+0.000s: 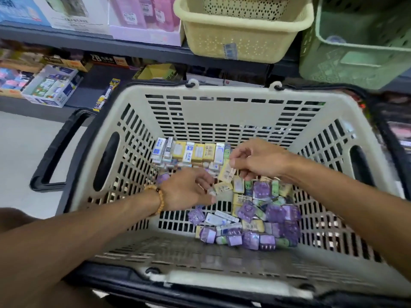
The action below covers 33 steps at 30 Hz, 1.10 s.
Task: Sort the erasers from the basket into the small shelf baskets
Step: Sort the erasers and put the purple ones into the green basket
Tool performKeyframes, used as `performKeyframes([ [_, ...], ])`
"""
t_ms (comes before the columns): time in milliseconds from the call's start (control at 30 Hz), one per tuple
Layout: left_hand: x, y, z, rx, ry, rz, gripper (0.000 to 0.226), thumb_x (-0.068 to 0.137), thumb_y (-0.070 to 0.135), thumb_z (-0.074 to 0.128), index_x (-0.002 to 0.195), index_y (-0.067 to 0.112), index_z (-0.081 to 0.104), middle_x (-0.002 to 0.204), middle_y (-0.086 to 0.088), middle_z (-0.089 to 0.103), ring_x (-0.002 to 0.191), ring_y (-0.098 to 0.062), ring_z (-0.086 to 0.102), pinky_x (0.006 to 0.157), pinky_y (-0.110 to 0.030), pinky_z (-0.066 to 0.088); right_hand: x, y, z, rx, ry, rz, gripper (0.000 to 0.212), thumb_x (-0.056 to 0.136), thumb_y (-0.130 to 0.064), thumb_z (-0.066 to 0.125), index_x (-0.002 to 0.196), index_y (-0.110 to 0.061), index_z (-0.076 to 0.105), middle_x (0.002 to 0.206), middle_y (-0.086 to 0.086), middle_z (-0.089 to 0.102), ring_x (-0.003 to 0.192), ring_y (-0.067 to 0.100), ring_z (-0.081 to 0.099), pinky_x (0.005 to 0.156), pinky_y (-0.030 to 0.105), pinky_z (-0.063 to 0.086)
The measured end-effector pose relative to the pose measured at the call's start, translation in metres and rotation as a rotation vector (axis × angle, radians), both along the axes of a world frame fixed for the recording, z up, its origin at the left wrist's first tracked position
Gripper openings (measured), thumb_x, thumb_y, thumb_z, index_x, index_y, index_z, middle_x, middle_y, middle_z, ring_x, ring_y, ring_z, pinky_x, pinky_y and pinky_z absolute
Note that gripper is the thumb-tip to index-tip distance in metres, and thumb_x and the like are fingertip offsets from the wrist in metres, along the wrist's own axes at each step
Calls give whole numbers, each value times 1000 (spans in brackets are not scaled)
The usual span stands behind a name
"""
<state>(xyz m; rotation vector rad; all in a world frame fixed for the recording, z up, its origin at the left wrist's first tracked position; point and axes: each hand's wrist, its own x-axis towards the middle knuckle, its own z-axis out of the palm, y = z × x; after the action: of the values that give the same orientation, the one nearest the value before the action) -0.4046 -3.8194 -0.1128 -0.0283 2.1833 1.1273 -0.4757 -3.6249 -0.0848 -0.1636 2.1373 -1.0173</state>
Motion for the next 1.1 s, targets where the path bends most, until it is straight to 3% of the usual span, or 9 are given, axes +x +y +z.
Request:
performKeyframes([
  [167,3,34,-34,-132,-123,-436,74,84,29,72,145,17,32,144,-3,42,130,-18,44,102,-25,39,4,24,7,-35,51,-70,7,94,-17,65,87,-17,68,79,-1,67,58,1,66,54,15,51],
  [300,6,50,-47,-226,-146,-581,71,83,35,71,142,19,34,134,-1,46,118,-19,50,98,-30,44,1,21,12,-64,115,-44,5,94,-20,65,89,-18,68,78,0,69,66,7,69,66,29,60],
  [400,4,53,-48,-223,-203,-620,61,81,26,70,133,20,39,122,2,46,108,-17,50,86,-29,45,0,20,15,-92,128,-32,7,94,-17,64,87,-18,67,74,-4,65,58,1,66,56,17,54],
  [533,0,59,-44,-271,-234,-722,68,78,17,74,134,17,35,128,-4,45,113,-24,52,92,-41,50,-1,16,16,-110,130,-27,7,93,-16,65,87,-17,67,75,-2,64,60,3,65,53,14,50],
  [667,-1,64,-44,-252,-286,-648,55,86,59,55,122,17,49,104,11,46,96,-14,53,84,-34,42,-1,11,16,-96,149,4,4,94,-16,65,93,-14,67,76,-4,64,63,5,66,55,15,52],
  [767,7,74,-51,-289,-304,-556,73,86,71,42,126,10,47,124,-10,54,106,-24,55,85,-32,40,-1,7,14,-62,174,33,6,94,-17,65,94,-13,69,75,-5,64,70,10,68,57,18,53],
  [867,5,73,-50,-313,-331,-574,77,86,64,51,143,14,34,147,-3,39,127,-22,43,98,-30,36,-2,6,13,-43,191,47,8,94,-18,65,93,-11,69,73,-5,63,73,14,69,58,19,54],
  [1033,1,65,-47,-280,-433,-663,57,85,12,65,135,16,37,108,-5,58,77,-12,56,61,-22,45,-3,7,14,-50,199,65,8,94,-18,64,93,-11,69,74,-2,64,76,17,70,65,27,60],
  [1100,4,68,-48,-298,-359,-735,54,83,20,69,129,18,40,128,-5,51,99,-17,54,76,-27,46,-4,6,14,-52,208,68,7,94,-18,65,92,-12,69,75,-1,65,74,15,69,67,29,60],
])
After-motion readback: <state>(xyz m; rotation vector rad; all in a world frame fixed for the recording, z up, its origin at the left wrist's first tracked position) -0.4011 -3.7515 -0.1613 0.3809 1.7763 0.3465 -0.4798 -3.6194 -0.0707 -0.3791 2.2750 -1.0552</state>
